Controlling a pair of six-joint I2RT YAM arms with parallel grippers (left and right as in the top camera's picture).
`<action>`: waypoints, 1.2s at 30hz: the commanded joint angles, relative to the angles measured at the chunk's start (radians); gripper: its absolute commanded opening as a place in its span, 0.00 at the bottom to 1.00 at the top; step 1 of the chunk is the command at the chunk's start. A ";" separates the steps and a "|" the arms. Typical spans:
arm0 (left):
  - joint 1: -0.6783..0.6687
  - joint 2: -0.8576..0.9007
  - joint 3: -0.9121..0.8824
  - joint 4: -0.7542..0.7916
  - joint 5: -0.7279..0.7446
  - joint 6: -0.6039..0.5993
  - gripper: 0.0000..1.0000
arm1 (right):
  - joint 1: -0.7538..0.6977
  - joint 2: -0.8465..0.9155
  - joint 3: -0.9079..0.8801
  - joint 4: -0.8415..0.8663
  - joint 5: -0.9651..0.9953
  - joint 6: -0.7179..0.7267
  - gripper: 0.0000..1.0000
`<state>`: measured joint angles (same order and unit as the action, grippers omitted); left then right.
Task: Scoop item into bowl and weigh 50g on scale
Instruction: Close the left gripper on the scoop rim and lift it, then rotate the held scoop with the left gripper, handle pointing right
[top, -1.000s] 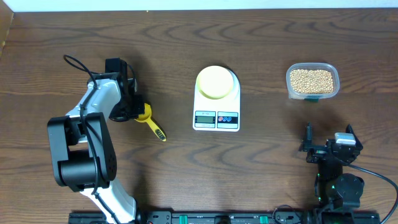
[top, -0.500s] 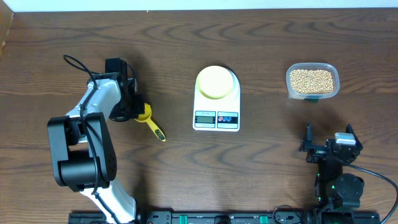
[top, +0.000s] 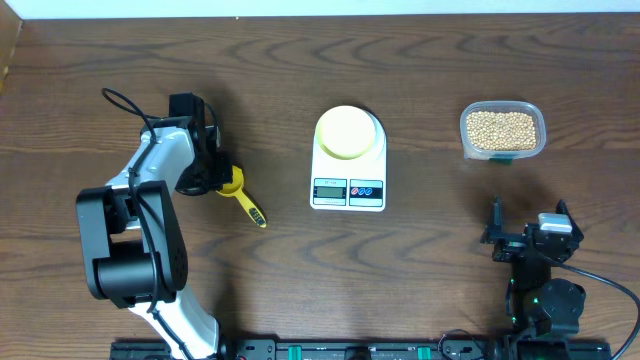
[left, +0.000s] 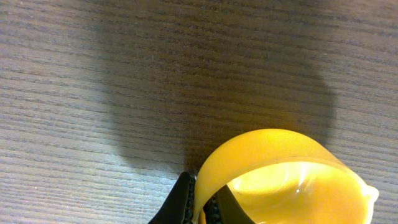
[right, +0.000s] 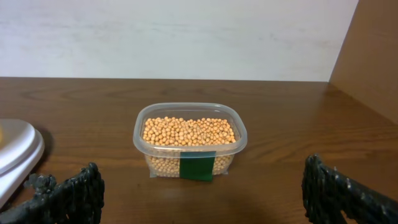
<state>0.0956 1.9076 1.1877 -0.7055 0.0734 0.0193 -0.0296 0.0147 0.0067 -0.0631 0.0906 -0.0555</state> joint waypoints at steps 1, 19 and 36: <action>0.000 -0.027 -0.006 -0.003 -0.002 -0.016 0.08 | 0.004 -0.008 -0.001 -0.004 0.011 -0.002 0.99; 0.000 -0.376 -0.005 -0.050 -0.002 -0.067 0.08 | 0.004 -0.008 -0.001 -0.004 0.011 -0.002 0.99; 0.000 -0.434 -0.005 -0.079 0.055 -0.108 0.08 | 0.004 -0.008 -0.001 -0.004 0.011 -0.002 0.99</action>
<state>0.0956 1.4902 1.1873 -0.7818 0.0845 -0.0780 -0.0296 0.0147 0.0067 -0.0631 0.0906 -0.0559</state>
